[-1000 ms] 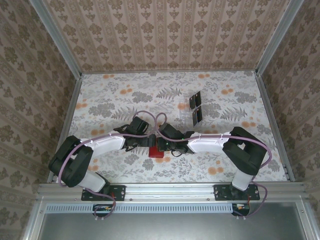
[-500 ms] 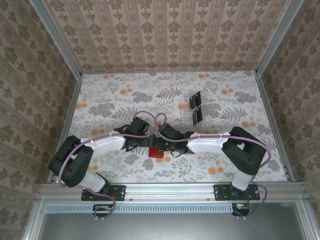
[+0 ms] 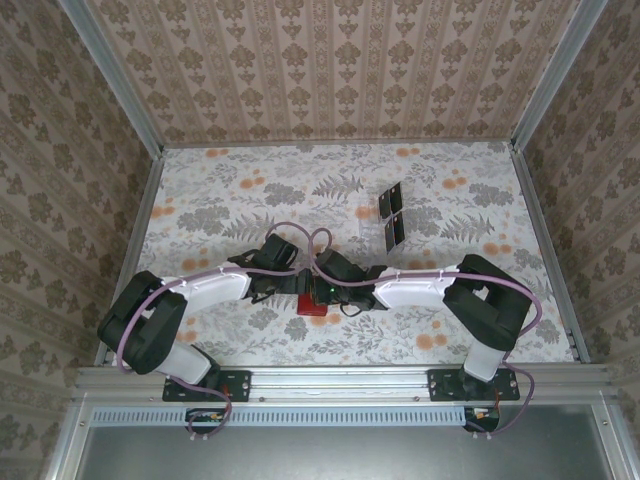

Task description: Put the credit cards into the card holder

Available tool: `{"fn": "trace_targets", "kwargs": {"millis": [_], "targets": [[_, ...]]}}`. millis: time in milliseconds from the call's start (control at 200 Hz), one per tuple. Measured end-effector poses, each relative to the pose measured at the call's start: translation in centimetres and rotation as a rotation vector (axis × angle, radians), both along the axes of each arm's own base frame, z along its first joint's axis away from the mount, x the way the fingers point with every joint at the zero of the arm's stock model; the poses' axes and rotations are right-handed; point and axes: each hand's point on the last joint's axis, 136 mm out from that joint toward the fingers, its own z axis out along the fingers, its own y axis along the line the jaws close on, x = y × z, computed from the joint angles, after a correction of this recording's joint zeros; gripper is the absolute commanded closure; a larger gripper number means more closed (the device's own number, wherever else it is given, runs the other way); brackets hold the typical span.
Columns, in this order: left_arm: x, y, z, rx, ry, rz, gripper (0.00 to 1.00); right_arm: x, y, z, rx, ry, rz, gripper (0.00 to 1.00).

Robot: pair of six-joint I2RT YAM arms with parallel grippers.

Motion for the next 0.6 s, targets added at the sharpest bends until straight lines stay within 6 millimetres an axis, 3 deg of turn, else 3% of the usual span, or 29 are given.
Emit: {"fn": "trace_targets", "kwargs": {"millis": [600], "targets": [[0.1,0.2,-0.2,0.011,-0.002,0.007,0.0,-0.2,0.2,-1.2,-0.002,-0.009,-0.053,1.0]]}}
